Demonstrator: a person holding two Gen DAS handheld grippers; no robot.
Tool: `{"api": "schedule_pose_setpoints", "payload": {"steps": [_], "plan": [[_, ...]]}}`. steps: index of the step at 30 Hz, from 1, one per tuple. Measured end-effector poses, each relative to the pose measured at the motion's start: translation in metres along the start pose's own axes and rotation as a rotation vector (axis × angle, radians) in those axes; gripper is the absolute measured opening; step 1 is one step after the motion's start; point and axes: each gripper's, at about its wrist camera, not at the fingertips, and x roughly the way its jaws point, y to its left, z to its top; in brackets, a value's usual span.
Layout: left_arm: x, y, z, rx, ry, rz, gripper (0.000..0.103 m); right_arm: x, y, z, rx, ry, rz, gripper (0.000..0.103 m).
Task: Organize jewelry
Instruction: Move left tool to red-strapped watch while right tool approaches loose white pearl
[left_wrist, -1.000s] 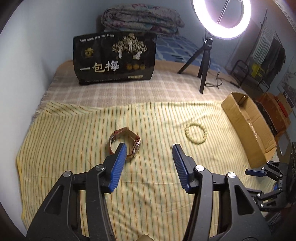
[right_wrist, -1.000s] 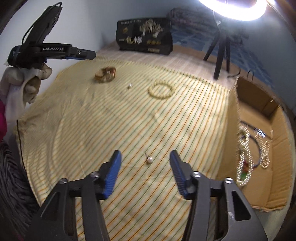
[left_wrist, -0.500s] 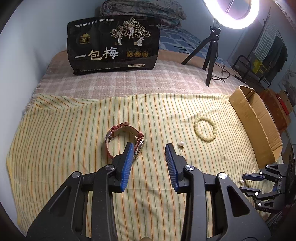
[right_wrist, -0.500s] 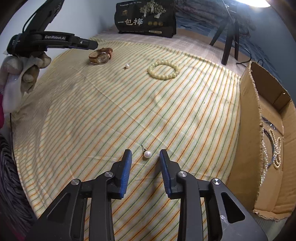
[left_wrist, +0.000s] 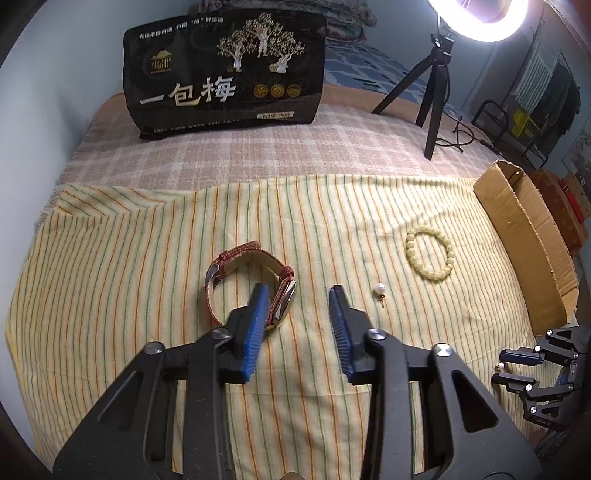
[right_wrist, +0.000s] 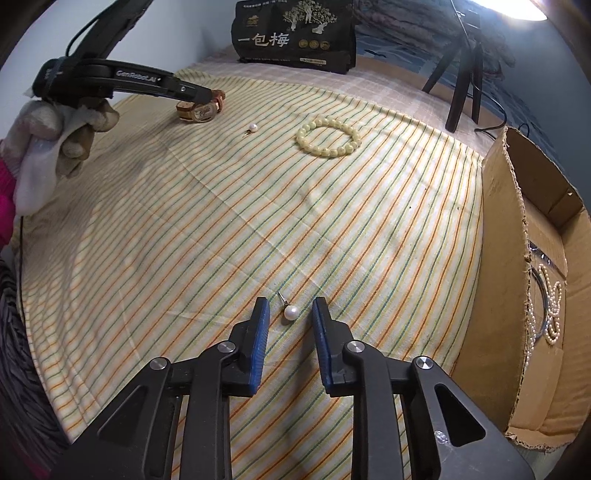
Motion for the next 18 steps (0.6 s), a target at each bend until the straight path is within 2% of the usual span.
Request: {"api": "schedule_pose_setpoints", "payload": {"steps": [5,7,8,9,13,18], "plan": [[0.006,-0.004,-0.004,0.036,0.025,0.032,0.026,0.001,0.001,0.000,-0.009,0.002,-0.001,0.017],[0.007,-0.004,-0.006,0.044,0.030,0.048,0.022,0.001,0.001,0.001,-0.008,0.003,0.001,0.016],[0.009,-0.003,-0.006,0.044,0.038,0.061,0.016,0.001,0.001,0.001,-0.008,0.003,0.001,0.015],[0.011,-0.002,-0.007,0.040,0.047,0.062,0.016,0.001,0.001,0.001,-0.009,0.003,0.001,0.013],[0.008,-0.003,-0.008,0.034,0.035,0.065,0.014,0.002,0.003,0.001,-0.017,0.005,-0.003,0.007],[0.000,-0.001,-0.008,0.010,0.013,0.058,0.009,0.000,0.004,0.001,-0.013,0.000,-0.004,0.007]]}}
